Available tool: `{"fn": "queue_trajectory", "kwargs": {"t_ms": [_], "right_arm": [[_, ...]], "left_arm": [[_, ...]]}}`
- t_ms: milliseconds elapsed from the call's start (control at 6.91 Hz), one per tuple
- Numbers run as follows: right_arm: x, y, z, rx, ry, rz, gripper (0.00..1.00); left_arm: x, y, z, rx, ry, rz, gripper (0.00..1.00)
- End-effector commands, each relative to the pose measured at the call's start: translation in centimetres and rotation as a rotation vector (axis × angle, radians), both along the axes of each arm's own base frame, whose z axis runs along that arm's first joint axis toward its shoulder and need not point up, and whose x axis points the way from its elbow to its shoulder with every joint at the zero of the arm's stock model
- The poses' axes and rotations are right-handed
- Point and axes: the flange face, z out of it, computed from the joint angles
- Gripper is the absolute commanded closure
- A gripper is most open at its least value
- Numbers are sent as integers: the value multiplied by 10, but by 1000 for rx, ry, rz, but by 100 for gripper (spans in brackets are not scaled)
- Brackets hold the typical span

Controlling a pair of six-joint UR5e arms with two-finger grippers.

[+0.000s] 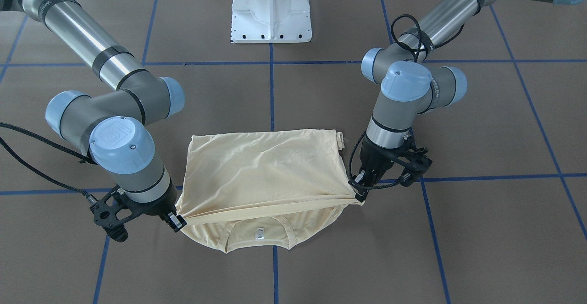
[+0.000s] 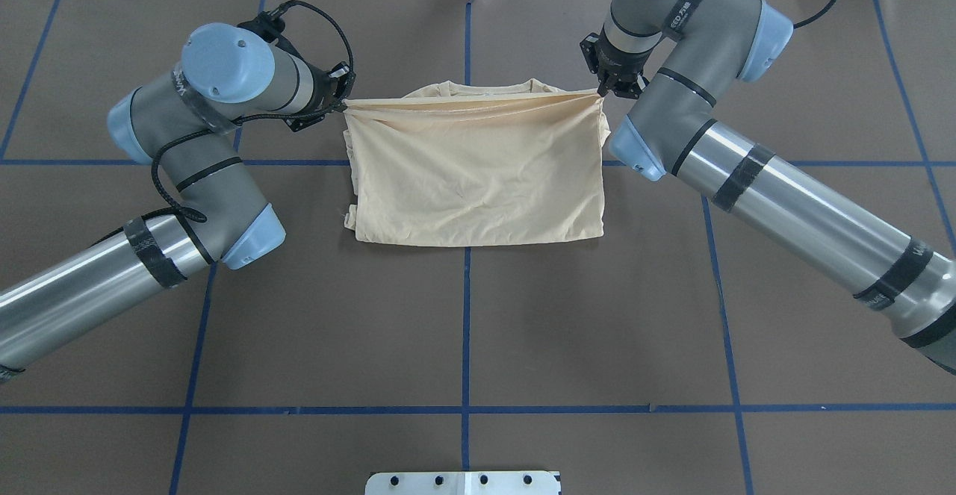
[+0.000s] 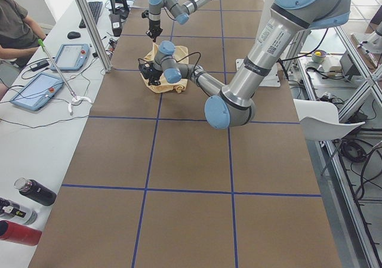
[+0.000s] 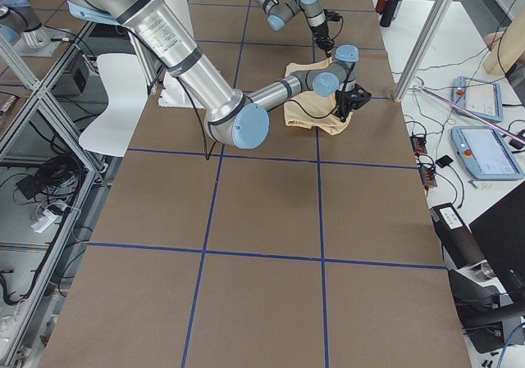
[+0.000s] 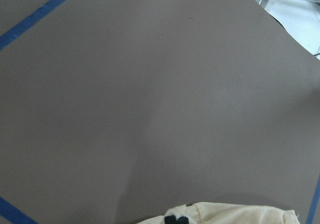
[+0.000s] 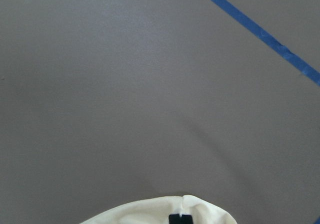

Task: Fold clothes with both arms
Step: 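Lift the hem with both grippers and fold it toward the collar, then release the hem and move the right gripper to the folded shirt's side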

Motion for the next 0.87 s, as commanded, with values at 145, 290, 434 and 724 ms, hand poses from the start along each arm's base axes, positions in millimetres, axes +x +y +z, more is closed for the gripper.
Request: {"fn": "queue_trajectory", "kwargs": {"t_ms": [145,290,434,724], "right_arm": [[-10,3,6,13,20,-19,100],[-10,3,3,16,16,-20,88],[-13,0,-2,17,17,-20,45],[-13,0,-3,32,18,-36,26]], "left_arm": [[5,-5,14,23,12,0,100],[5,-5,15,23,12,0,89],[5,-5,15,23,12,0,72],[-2,-9,11,39,30,-10,63]]}}
